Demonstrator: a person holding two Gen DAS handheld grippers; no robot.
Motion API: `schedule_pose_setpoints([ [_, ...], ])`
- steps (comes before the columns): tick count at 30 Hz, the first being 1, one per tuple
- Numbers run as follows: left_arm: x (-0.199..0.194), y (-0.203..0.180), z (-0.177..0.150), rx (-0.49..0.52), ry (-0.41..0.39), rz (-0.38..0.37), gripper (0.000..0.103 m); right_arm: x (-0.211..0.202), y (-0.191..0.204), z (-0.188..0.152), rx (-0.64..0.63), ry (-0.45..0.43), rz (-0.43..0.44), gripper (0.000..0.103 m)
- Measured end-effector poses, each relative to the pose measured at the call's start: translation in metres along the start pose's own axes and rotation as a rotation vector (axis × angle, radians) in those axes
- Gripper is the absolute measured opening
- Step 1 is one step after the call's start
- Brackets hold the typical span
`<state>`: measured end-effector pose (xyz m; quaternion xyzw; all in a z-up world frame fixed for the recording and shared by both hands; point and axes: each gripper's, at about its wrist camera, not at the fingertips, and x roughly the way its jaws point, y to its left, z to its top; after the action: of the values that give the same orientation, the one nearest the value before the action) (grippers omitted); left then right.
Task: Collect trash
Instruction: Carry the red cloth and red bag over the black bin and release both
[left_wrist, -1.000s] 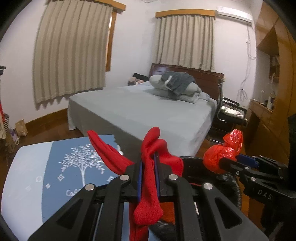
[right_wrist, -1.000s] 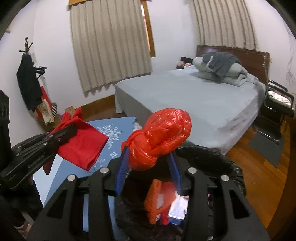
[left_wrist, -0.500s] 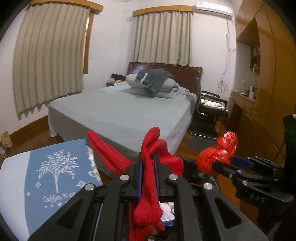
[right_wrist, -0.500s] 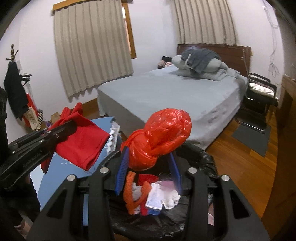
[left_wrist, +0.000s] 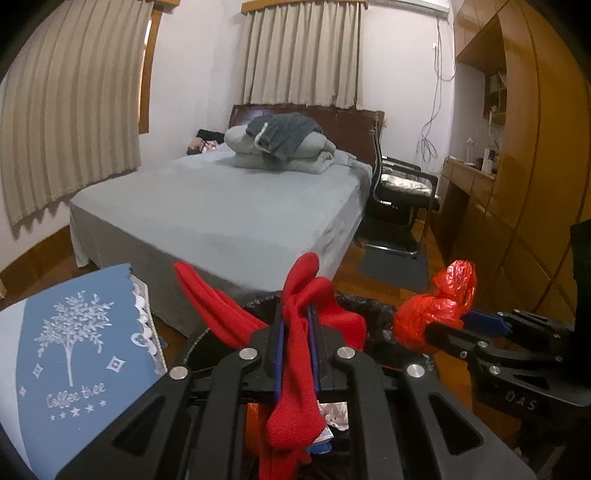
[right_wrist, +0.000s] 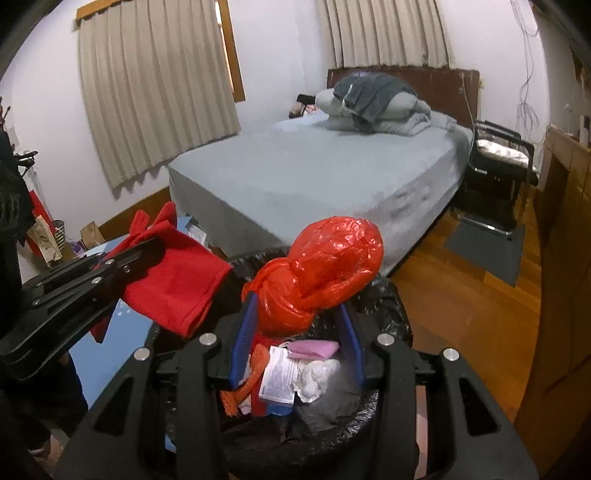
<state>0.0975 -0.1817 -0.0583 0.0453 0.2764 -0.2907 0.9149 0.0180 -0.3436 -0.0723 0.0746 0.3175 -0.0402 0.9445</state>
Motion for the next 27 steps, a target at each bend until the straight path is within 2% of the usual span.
schedule_pose_setpoints([
  [11,0.035,0.013,-0.017,-0.017,0.072,0.007,0.012,0.032,-0.001,-0.005,-0.003,0.06,0.0,0.042],
  [19,0.049,0.021,-0.017,-0.041,0.102,-0.008,0.013,0.049,-0.004,-0.003,-0.015,0.085,0.002,0.043],
  [22,0.053,0.024,-0.016,-0.054,0.111,-0.026,0.02,0.053,-0.006,-0.003,-0.011,0.095,0.007,0.044],
  [23,0.055,0.026,-0.016,-0.06,0.121,-0.043,0.028,0.054,-0.007,-0.002,-0.013,0.1,0.007,0.045],
  [24,0.055,0.026,-0.016,-0.065,0.13,-0.055,0.037,0.055,-0.007,-0.003,-0.015,0.103,0.005,0.048],
  [25,0.055,0.026,-0.016,-0.066,0.132,-0.056,0.042,0.054,-0.007,-0.003,-0.016,0.103,0.001,0.052],
  [26,0.054,0.028,-0.016,-0.066,0.132,-0.058,0.048,0.054,-0.008,-0.004,-0.015,0.105,-0.002,0.062],
  [27,0.054,0.029,-0.015,-0.067,0.132,-0.06,0.051,0.054,-0.007,-0.004,-0.011,0.103,-0.007,0.065],
])
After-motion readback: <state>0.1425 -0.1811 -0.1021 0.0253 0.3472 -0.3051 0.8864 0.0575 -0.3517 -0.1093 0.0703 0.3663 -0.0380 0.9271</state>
